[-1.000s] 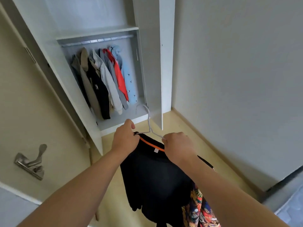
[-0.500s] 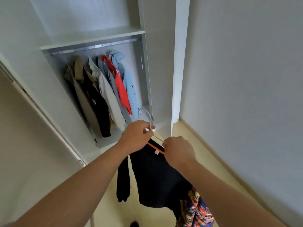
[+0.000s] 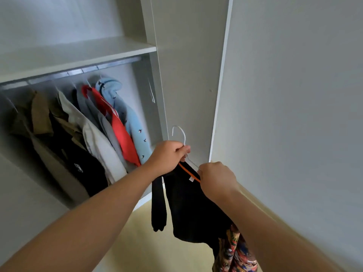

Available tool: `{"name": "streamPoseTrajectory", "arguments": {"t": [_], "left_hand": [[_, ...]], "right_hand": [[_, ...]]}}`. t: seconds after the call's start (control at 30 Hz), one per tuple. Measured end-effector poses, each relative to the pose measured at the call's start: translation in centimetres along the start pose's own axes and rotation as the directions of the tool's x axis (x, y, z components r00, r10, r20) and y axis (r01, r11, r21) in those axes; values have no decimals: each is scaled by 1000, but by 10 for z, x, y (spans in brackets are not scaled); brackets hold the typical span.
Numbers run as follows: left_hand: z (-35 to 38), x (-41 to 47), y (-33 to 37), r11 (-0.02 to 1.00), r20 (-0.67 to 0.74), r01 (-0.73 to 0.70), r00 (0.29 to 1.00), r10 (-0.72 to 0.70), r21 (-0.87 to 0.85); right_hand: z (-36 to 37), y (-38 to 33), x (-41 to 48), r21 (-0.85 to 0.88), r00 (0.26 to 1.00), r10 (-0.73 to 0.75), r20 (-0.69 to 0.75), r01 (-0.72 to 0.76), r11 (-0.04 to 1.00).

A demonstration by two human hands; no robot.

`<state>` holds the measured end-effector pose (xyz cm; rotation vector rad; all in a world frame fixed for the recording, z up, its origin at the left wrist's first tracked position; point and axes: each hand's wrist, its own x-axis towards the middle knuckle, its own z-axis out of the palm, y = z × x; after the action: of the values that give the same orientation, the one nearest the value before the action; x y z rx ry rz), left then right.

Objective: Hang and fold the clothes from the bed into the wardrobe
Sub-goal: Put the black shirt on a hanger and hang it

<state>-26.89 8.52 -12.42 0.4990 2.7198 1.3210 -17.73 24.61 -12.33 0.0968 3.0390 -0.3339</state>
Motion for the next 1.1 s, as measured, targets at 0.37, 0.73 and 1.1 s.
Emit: {"name": "streamPoseTrajectory", "arguments": {"t": [0.37,0.73,1.1], "left_hand": [[-60,204,-85,1000,-17,14,1000,-14,-27],[-143,348,-160,993,-183,113,976,-119,-45],[-232,456,-253,984,-359,180,919,-163,14]], "right_hand": [[4,-45,216,30,996,-45,-71,47,998],[-11,-113,405,24,985,-173,5,173,985],[8,-179,505,209,996,-86,13,81,975]]}}
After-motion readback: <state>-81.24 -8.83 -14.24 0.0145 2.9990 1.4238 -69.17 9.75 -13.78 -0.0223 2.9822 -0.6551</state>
